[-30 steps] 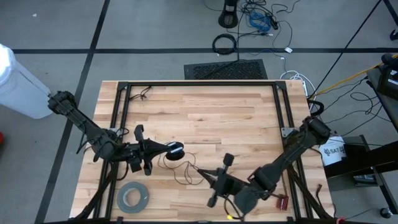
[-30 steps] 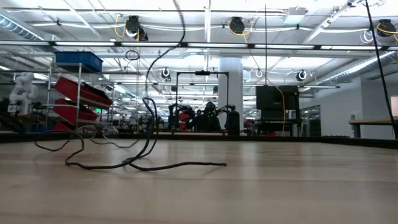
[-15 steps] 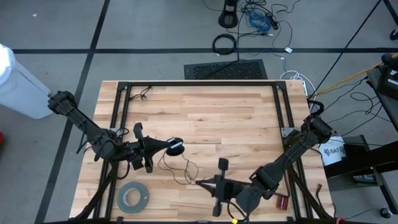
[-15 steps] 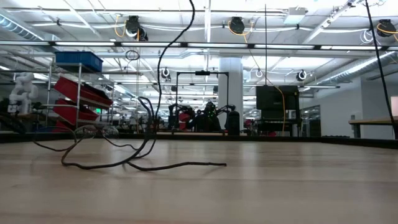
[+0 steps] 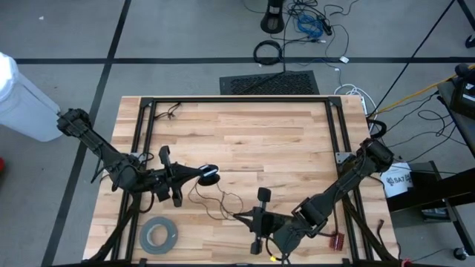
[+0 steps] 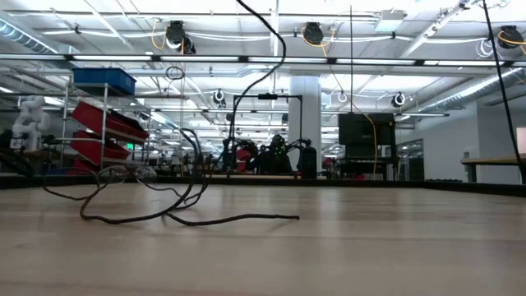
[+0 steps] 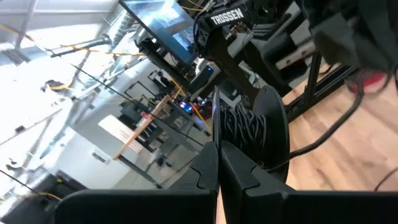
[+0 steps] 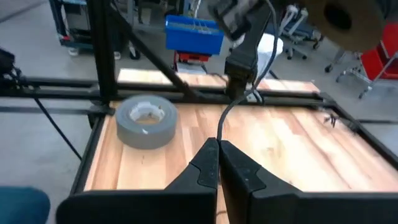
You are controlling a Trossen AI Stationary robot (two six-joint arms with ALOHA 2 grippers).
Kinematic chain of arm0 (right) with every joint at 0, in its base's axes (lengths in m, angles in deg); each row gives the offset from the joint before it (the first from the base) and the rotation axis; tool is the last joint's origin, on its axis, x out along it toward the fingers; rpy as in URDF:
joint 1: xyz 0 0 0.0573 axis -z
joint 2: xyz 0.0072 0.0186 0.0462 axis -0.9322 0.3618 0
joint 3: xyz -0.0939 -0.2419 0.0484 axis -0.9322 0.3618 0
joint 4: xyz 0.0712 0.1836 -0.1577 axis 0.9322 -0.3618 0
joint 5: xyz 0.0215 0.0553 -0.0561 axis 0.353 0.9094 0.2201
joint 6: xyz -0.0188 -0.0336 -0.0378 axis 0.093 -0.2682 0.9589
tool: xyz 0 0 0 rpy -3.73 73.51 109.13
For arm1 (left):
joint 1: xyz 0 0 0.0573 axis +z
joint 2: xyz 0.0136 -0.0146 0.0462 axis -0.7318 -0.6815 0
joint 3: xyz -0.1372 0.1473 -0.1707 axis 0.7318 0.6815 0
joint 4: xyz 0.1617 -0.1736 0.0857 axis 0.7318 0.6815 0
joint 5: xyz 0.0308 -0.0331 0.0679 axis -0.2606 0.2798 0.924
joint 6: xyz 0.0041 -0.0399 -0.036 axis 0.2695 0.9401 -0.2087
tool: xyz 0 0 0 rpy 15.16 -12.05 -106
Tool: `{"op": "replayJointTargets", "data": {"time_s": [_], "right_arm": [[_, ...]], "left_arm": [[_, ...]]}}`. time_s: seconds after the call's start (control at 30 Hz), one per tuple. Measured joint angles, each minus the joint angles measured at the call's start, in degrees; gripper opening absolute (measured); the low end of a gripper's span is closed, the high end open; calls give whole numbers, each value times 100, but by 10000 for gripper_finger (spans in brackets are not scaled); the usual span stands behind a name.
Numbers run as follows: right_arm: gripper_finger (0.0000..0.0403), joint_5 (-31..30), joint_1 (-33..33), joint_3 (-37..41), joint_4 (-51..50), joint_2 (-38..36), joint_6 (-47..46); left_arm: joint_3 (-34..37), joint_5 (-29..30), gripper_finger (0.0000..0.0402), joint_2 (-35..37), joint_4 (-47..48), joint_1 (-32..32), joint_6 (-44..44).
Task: Coil cords
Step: Uncoil the black wire from the spool
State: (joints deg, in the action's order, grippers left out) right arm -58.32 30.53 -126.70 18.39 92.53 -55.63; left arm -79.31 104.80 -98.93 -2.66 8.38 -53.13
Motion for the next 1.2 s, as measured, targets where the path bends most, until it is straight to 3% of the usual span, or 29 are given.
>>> {"op": "replayJointTargets", "data": {"time_s": [0.13,0.3,0.4,0.67,0.9,1.1,1.2], "right_arm": [[17,139,55,0,-298,-21,171],[58,1267,166,0,-887,-302,-74],[80,1493,279,0,-818,-432,-245],[115,1295,673,-5,291,63,278],[119,139,983,0,1639,1003,740],[119,172,1183,0,3194,1766,2220],[119,-348,1212,0,3649,1855,2530]], "left_arm": [[2,-2,0,0,24,-13,552],[2,3,0,-2,47,-93,1066],[4,37,0,-2,58,-140,1282],[4,88,0,-4,0,-195,1373],[7,163,0,-9,-432,-188,931],[9,173,0,-7,-630,-188,606],[9,180,0,-7,-620,-178,520]]}}
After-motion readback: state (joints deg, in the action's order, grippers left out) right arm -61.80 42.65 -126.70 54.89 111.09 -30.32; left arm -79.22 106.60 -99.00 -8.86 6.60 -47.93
